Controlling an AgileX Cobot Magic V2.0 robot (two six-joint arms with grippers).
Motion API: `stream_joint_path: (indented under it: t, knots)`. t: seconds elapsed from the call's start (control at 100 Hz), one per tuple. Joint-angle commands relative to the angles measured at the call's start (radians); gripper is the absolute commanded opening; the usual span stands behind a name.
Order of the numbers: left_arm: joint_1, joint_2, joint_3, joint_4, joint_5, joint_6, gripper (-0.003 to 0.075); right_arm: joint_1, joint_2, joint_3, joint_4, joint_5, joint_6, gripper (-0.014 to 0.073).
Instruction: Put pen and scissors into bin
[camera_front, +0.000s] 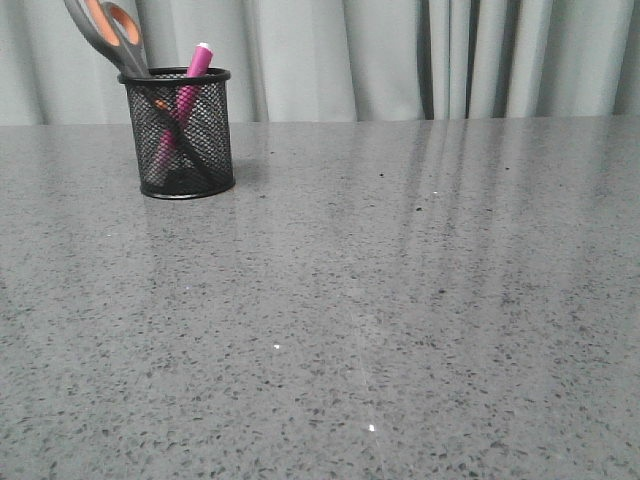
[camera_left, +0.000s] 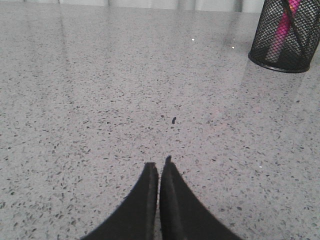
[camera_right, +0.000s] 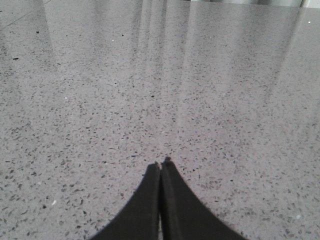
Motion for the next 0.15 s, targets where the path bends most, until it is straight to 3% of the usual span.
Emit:
stream_joint_path:
  t: [0.0, 0.14]
  knots:
    - [0.001, -0.032, 0.043, -0.014, -0.043, -0.009, -0.0019, -0.008, -0.017, 0.013, 0.006, -0.037, -0.011, -0.0069]
    - [0.001, -0.032, 0.043, -0.014, -0.043, -0.009, -0.0019, -0.008, -0.017, 0.013, 0.006, -0.037, -0.011, -0.0069]
